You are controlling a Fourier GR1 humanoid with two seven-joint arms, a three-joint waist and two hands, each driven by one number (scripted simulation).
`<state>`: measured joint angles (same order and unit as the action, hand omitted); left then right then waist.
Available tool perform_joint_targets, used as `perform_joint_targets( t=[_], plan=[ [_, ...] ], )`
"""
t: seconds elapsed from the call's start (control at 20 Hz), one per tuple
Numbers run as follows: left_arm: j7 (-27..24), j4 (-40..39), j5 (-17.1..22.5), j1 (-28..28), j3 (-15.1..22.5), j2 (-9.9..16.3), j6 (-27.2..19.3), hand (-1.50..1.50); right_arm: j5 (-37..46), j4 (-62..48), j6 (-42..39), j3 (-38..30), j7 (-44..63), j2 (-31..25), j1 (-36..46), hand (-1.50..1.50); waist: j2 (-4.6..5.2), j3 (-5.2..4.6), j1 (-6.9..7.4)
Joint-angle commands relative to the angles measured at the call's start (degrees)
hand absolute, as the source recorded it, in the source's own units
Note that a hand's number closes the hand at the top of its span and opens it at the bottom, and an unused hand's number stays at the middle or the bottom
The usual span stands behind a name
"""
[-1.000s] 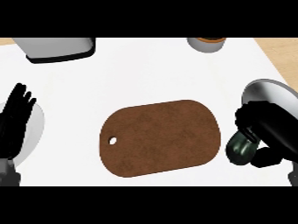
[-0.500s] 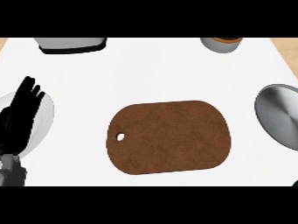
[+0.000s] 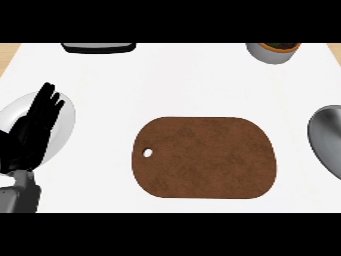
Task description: Pick the eggplant from the cutting board and place it in the pan
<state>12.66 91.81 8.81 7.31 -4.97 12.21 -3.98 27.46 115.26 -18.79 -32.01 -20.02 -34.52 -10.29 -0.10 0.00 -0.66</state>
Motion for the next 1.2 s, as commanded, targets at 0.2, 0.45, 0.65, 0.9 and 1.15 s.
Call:
perform_joint_targets(
  t=[0.2,0.45,0.65,0.9,1.15],
  plan=[
    [0.2,-2.5,1.2,2.7,-1.9,1.3,2.2,0.0,0.5,-29.0,2.7,-2.6,-10.6,-6.8,12.6,1.5,0.27,0.04,1.23],
    [3.2,-1.2,-2.5,5.6,2.0,-1.6,-1.4,0.0,5.2,-49.4,8.8,2.6,-21.8,-8.8,21.7,1.5,0.48,0.12,1.9],
    [4.9,1.1,-1.1,4.5,0.5,-0.2,-0.3,0.0,8.2,-60.3,11.3,6.5,-28.3,-8.7,27.4,1.5,0.37,0.1,1.99],
    [1.8,0.5,-1.7,2.5,0.2,-1.6,-0.3,0.0,12.8,-74.5,19.9,8.4,-33.9,-6.7,32.4,1.5,0.36,0.07,1.58],
    [1.7,-1.4,-2.1,4.4,0.8,-2.0,-0.3,0.0,16.4,-83.3,18.7,9.5,-22.7,-6.0,36.1,-1.5,0.65,0.11,2.15]
  ],
)
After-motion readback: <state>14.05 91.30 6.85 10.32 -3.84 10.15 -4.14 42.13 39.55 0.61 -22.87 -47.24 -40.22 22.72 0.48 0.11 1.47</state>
